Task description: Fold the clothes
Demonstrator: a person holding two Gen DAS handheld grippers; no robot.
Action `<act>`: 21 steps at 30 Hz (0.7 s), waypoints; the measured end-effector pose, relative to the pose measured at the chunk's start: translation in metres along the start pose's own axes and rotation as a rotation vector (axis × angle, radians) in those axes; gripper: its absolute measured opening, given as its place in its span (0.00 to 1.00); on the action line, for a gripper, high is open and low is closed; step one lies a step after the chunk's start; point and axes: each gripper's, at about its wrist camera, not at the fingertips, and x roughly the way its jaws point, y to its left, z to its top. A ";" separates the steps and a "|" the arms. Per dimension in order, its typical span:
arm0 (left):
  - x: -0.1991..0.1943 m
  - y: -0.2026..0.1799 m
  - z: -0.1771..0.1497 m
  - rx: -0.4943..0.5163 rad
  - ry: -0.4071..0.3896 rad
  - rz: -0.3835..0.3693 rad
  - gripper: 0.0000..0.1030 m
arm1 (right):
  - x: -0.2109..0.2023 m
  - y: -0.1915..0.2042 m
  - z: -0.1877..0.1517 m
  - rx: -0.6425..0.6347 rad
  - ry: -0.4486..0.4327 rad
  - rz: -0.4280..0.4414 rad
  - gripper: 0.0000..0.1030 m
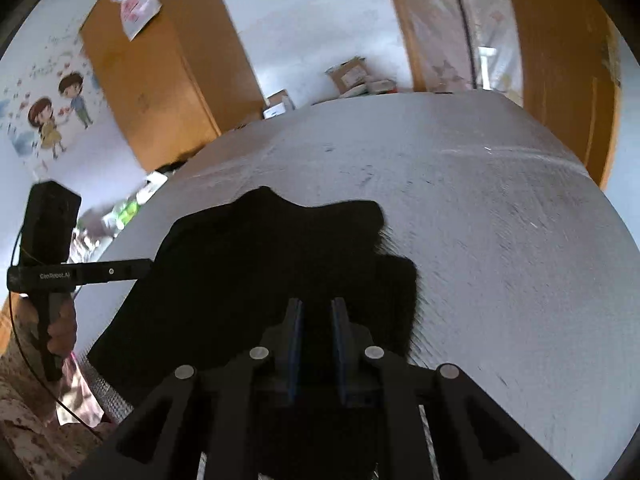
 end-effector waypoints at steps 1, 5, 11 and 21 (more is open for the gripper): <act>0.001 0.001 -0.003 -0.006 0.002 -0.006 0.15 | -0.004 -0.003 -0.004 0.008 -0.005 -0.004 0.14; 0.000 -0.004 -0.006 0.011 -0.001 0.018 0.16 | -0.019 -0.001 -0.013 0.017 -0.021 -0.067 0.14; -0.015 -0.015 -0.017 0.034 -0.013 0.002 0.16 | -0.031 0.029 -0.021 -0.074 -0.048 -0.056 0.15; -0.019 -0.009 -0.034 0.031 0.017 0.045 0.17 | -0.059 0.013 -0.053 0.024 -0.081 -0.138 0.17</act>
